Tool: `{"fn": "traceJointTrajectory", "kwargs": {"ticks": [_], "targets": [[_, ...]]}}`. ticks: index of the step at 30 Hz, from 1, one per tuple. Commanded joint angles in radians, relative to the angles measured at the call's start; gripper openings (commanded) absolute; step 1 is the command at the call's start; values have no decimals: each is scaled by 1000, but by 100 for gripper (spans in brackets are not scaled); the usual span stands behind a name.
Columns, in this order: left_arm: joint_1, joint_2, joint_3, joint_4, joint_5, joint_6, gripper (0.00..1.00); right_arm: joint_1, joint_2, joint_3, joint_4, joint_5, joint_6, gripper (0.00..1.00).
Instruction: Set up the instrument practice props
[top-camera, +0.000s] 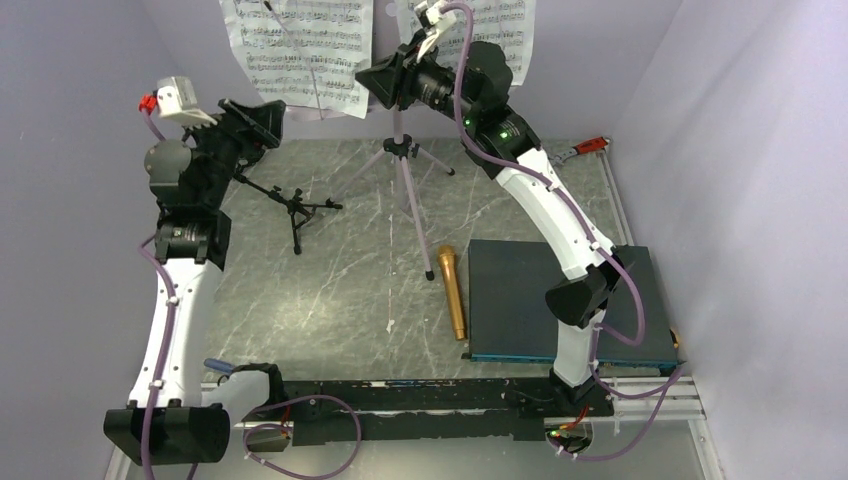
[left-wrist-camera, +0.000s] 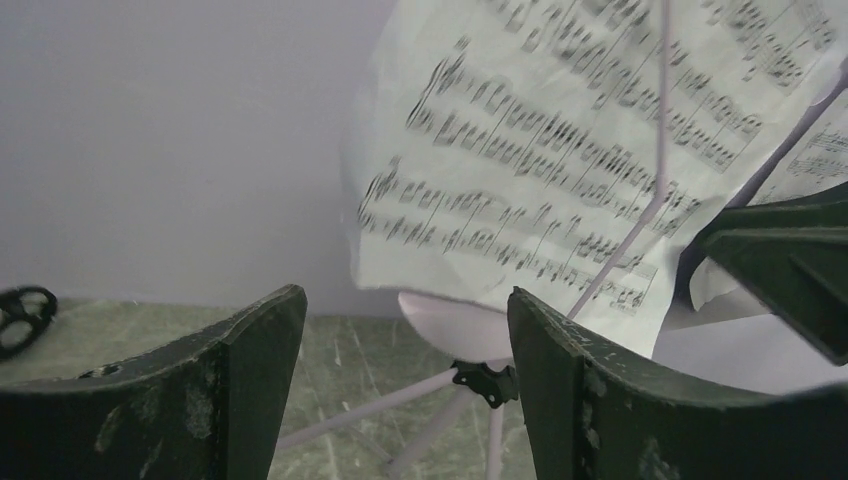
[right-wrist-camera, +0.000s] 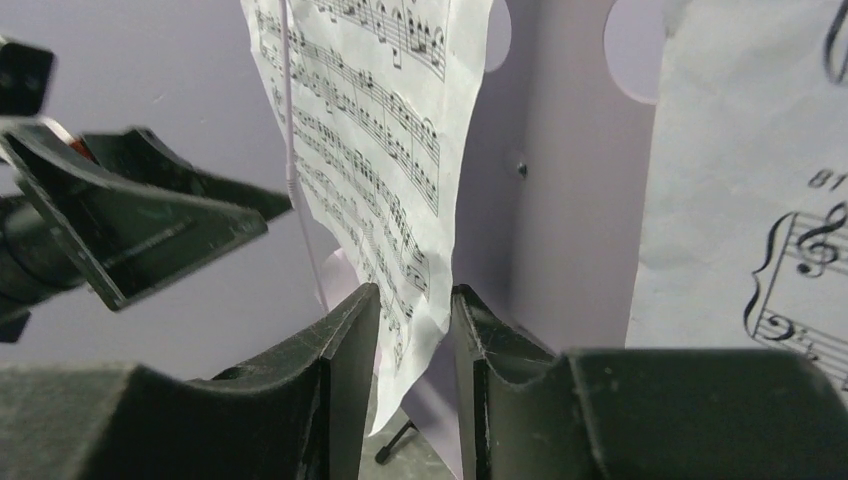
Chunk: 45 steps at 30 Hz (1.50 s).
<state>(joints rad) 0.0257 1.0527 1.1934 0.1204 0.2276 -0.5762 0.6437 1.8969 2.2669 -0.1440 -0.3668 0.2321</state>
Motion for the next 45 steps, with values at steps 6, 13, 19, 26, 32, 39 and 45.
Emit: {"fn": "traceJointTrajectory", "kwargs": {"ticks": [6, 13, 19, 26, 32, 39, 45], "targets": [[10, 116, 271, -146, 126, 160, 76, -2, -52, -35, 20, -4, 17, 32], [25, 163, 285, -88, 203, 140, 62, -2, -47, -17, 8, 1, 7, 17], [37, 169, 283, -91, 206, 119, 32, -2, -24, 32, -11, 1, 1, 6], [39, 101, 188, -76, 139, 80, 3, -3, -13, 61, -8, -2, 2, 0], [40, 78, 122, -44, 159, 22, 3, -4, -8, 78, -7, -1, 2, 0], [39, 55, 68, -18, 165, -2, 3, -4, -6, 81, -19, 1, -2, 0], [43, 50, 109, -47, 137, 25, 48, -5, -14, 71, -14, -1, -2, 0]]}}
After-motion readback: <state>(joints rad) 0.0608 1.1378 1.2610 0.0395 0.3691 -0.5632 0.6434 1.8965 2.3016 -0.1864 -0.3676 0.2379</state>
